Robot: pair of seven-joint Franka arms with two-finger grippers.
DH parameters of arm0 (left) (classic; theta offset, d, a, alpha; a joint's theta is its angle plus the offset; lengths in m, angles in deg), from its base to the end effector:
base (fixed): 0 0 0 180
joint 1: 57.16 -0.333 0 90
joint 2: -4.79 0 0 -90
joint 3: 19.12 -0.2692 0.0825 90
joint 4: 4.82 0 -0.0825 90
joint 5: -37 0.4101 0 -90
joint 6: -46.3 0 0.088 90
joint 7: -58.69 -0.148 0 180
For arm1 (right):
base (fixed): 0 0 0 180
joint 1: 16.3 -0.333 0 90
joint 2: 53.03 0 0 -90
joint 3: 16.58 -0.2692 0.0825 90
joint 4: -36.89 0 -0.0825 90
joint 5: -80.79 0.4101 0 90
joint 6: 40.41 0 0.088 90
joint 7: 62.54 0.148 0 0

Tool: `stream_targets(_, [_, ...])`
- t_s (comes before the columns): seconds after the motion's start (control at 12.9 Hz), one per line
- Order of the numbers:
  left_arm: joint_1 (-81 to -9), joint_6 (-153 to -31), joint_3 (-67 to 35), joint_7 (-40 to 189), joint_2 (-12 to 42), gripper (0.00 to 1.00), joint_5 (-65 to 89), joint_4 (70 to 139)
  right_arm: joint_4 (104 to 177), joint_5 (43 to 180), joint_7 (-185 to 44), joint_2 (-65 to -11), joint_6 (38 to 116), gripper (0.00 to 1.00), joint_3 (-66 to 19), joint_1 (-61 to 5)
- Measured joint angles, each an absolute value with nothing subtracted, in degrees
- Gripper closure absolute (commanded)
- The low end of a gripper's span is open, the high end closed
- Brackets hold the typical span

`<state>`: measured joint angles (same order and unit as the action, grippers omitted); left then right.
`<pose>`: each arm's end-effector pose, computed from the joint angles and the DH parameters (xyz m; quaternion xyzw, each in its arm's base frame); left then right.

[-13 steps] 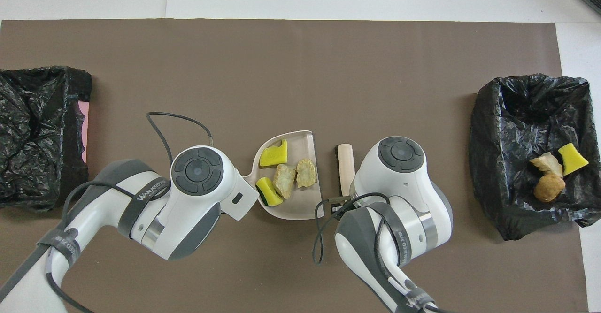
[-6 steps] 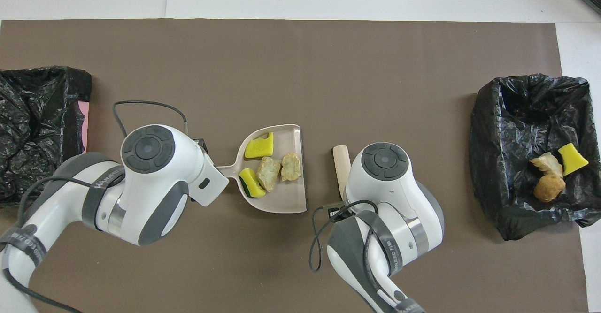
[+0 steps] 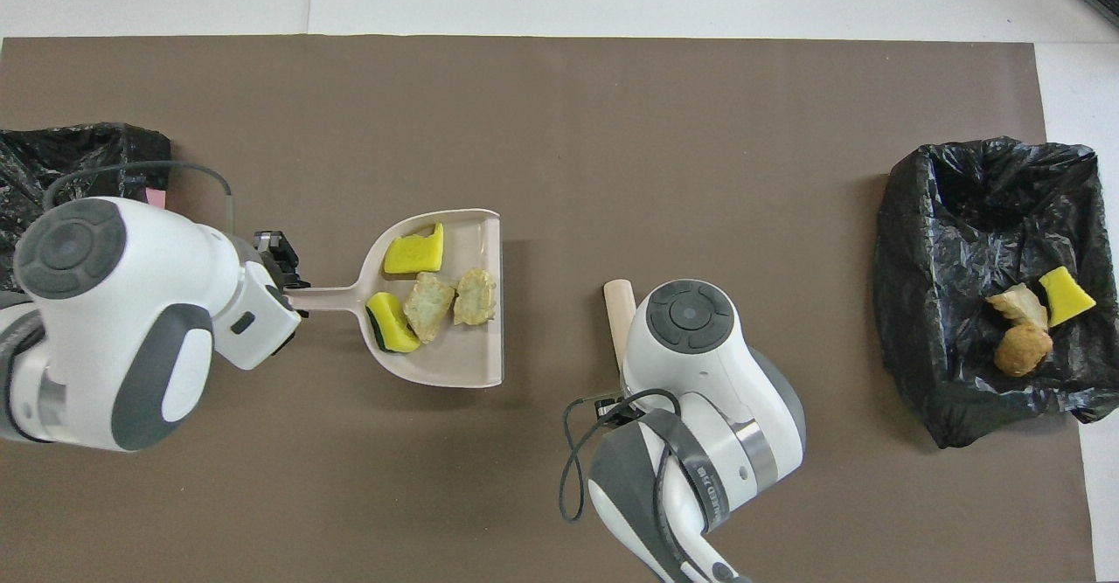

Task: Sweep and dump trash in bin
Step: 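Carry the loaded dustpan to the bin with the left gripper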

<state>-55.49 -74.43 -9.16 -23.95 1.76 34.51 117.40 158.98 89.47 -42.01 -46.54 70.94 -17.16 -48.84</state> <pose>0.5462 -0.1159 0.3322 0.6881 -0.7254 0.0189 0.0040 0.4313 0.3005 0.2334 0.9840 0.0706 -0.1631 0.0084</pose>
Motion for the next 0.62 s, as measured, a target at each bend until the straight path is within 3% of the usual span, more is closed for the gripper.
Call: stream_targets(0.62, [-56.08, -63.82, -34.89, -38.91, 0.81, 1.00, 31.82, 105.42, 157.69, 91.67, -24.49, -44.56, 74.31, 1.00, -17.77, -62.20])
